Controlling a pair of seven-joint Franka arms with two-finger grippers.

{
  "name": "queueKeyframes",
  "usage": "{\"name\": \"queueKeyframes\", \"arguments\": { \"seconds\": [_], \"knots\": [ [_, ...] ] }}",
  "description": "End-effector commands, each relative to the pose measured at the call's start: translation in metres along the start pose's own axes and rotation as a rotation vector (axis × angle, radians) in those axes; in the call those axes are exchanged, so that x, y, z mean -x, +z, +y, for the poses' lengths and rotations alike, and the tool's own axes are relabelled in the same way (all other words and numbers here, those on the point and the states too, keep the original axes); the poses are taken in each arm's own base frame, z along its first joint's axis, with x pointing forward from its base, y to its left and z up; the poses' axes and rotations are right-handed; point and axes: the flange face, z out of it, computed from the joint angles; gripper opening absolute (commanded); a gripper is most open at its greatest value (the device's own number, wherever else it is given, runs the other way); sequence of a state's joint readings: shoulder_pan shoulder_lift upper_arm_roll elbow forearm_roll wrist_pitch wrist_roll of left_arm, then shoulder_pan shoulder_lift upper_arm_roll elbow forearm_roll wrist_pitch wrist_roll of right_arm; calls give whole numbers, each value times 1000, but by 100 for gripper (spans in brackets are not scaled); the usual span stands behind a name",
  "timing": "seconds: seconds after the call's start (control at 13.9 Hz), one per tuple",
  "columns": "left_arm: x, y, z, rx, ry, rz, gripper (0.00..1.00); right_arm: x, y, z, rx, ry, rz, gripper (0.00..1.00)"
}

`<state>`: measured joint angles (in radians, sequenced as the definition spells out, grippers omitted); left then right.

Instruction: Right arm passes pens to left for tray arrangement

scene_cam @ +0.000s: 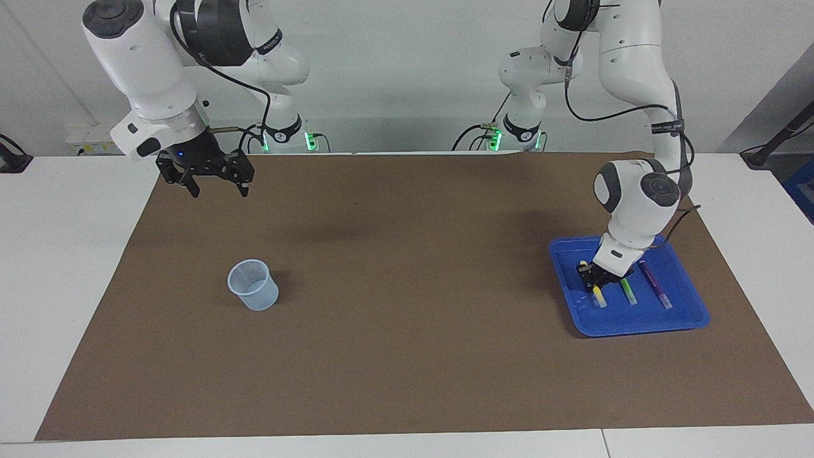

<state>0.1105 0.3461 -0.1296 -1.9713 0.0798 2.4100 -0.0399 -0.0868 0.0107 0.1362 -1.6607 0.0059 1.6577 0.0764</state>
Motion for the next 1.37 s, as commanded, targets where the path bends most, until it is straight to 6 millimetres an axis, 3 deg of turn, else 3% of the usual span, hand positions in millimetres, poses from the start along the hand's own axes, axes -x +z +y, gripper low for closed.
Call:
{"name": "queueKeyframes", "arguments": {
  "seconds": [0.0, 0.22, 0.43, 0.58, 0.94, 1.08, 1.3],
  "knots": [
    [1, 2, -3, -12, -7, 15, 13, 7, 0, 5, 3, -10, 0, 100],
    [1, 1, -3, -12, -7, 17, 19, 7, -1, 5, 3, -7, 5, 100],
    [1, 1, -4, -12, -7, 17, 31, 7, -1, 7, 3, -5, 3, 100],
    [1, 1, -7, -13, -6, 17, 46, 7, -1, 7, 3, -5, 3, 100],
    [0, -1, -7, -13, -8, 12, 50, 8, 0, 7, 3, -5, 0, 100],
    [-8, -10, -16, -15, -15, 44, 100, 7, -1, 7, 3, -4, 2, 100],
    [-15, -29, -15, -19, -19, 55, 100, 7, -1, 5, 3, -4, 3, 100]
  ]
}}
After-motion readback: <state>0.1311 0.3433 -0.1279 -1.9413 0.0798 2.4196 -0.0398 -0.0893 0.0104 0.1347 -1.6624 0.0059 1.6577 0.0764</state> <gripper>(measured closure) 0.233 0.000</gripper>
